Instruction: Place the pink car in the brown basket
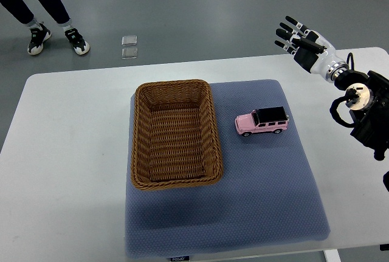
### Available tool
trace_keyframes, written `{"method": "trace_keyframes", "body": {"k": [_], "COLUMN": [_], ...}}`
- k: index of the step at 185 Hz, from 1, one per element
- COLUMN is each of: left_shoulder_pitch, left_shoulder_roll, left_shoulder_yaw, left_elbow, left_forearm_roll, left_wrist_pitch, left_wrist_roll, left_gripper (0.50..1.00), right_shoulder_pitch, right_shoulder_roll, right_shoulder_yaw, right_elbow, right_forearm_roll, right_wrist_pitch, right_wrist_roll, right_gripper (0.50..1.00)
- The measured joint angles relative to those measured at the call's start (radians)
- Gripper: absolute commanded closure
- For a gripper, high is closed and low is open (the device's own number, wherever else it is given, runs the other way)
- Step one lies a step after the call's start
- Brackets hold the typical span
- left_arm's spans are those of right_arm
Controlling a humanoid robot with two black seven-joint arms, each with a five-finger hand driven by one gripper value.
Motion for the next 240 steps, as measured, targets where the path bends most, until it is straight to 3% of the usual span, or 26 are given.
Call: {"method": "trace_keyframes", "body": {"k": [50, 68, 100, 134, 155, 178, 240], "left_shoulder_pitch": [0.0, 0.0, 0.0, 0.0, 0.0, 0.0, 0.0], "left_shoulder_roll": [0.0, 0.0, 0.0, 0.0, 0.0, 0.0, 0.0], "left_shoulder_yaw": [0.0, 0.0, 0.0, 0.0, 0.0, 0.0, 0.0], "left_elbow": [-0.001, -0.001, -0.001, -0.001, -0.001, -0.001, -0.001], "left_forearm_roll": [0.0, 0.0, 0.0, 0.0, 0.0, 0.0, 0.0], "left_wrist_pitch": [0.0, 0.0, 0.0, 0.0, 0.0, 0.0, 0.0], "left_wrist_roll": [0.0, 0.0, 0.0, 0.0, 0.0, 0.0, 0.0], "left_gripper": [0.5, 0.5, 0.5, 0.5, 0.5, 0.5, 0.5], "right_shoulder_pitch": [0.035, 0.061, 0.099, 0.112, 0.109, 0.089, 0.011], "right_shoulder_roll": [-0.08, -0.132, -0.26, -0.396, -0.458, -0.488, -0.46], "right_shoulder_yaw": [-0.142, -0.165, -0.167, -0.152, -0.143, -0.141, -0.141], "right_elbow": [0.007, 0.059, 0.281, 0.603, 0.765, 0.86, 0.885], "right_forearm_roll": [-0.146, -0.254, -0.536, -0.922, -1.097, -1.229, -1.378], "right_wrist_pitch": [0.0, 0.0, 0.0, -0.003, -0.066, -0.132, -0.336], "right_wrist_roll": [0.009, 0.031, 0.106, 0.224, 0.258, 0.263, 0.222], "right_gripper": [0.576, 0.576, 0.579, 0.583, 0.583, 0.583, 0.585]}}
